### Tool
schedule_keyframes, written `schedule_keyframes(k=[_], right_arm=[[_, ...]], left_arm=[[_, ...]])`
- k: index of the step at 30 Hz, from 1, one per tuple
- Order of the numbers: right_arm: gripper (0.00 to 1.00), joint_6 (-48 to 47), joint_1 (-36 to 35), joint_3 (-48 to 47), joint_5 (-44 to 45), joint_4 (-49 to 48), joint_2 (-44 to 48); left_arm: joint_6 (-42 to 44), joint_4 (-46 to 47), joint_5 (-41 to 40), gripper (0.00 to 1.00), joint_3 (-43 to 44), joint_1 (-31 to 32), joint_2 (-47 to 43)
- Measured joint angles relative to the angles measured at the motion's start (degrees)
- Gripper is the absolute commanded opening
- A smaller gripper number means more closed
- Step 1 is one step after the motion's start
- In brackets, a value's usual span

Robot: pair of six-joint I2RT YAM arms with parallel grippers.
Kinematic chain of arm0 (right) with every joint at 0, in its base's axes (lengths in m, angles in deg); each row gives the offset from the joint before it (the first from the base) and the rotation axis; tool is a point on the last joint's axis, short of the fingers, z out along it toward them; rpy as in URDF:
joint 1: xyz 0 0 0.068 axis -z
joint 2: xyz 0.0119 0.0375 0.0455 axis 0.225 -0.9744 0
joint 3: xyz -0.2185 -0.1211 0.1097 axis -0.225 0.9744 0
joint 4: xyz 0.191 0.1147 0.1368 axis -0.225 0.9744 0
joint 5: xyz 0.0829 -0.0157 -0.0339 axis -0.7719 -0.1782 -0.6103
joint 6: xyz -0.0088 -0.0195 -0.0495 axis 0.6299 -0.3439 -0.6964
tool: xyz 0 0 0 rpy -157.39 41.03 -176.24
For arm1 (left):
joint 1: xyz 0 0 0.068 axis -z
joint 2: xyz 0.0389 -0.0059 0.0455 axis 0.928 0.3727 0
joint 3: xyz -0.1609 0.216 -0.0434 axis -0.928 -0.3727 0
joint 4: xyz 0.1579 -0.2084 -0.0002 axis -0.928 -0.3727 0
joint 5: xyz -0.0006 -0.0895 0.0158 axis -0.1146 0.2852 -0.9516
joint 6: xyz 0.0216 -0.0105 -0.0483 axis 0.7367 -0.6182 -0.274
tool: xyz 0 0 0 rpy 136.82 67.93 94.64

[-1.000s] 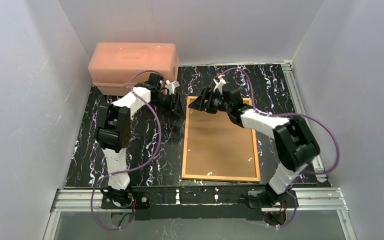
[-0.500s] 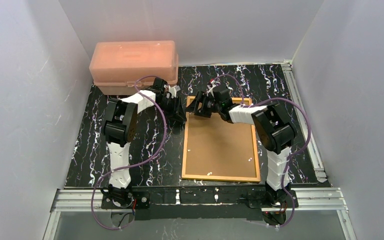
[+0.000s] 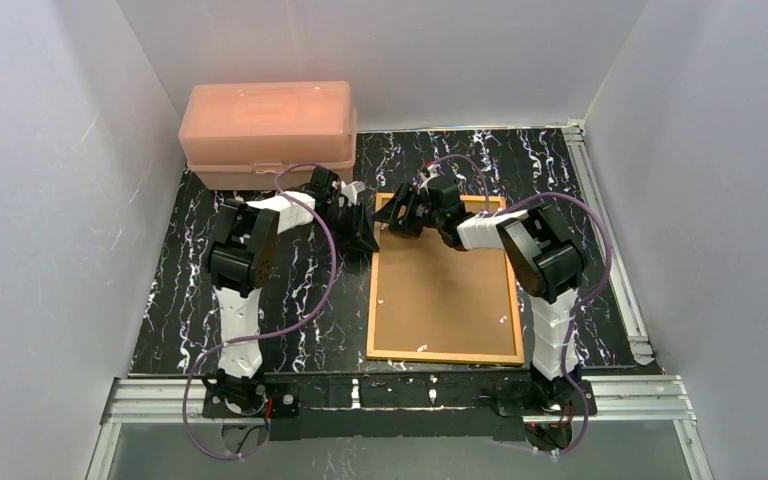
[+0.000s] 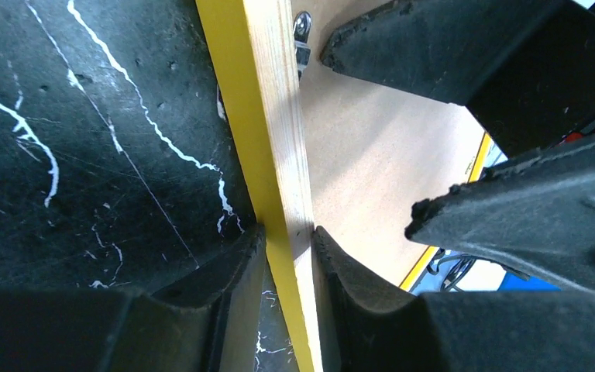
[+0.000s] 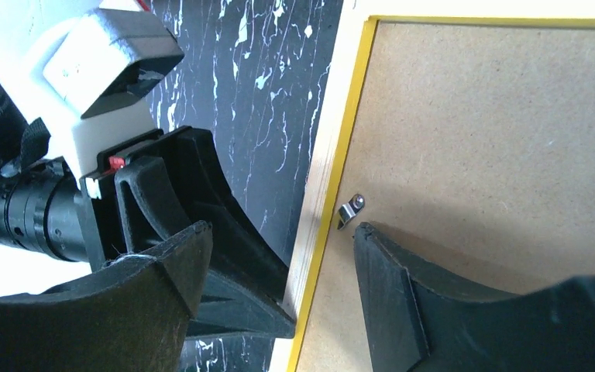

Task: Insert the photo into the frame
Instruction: Install the photo frame at the center of the board.

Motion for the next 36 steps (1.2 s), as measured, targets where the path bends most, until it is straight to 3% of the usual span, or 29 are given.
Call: schedule_keyframes(k=[36], right_arm=[[0.72,4.4,-1.2,2.4,1.9,-5.7,-0.7]], left_arm=[[-0.1,2.5,0.1,0.19,-4.8,0.5,-2.9]])
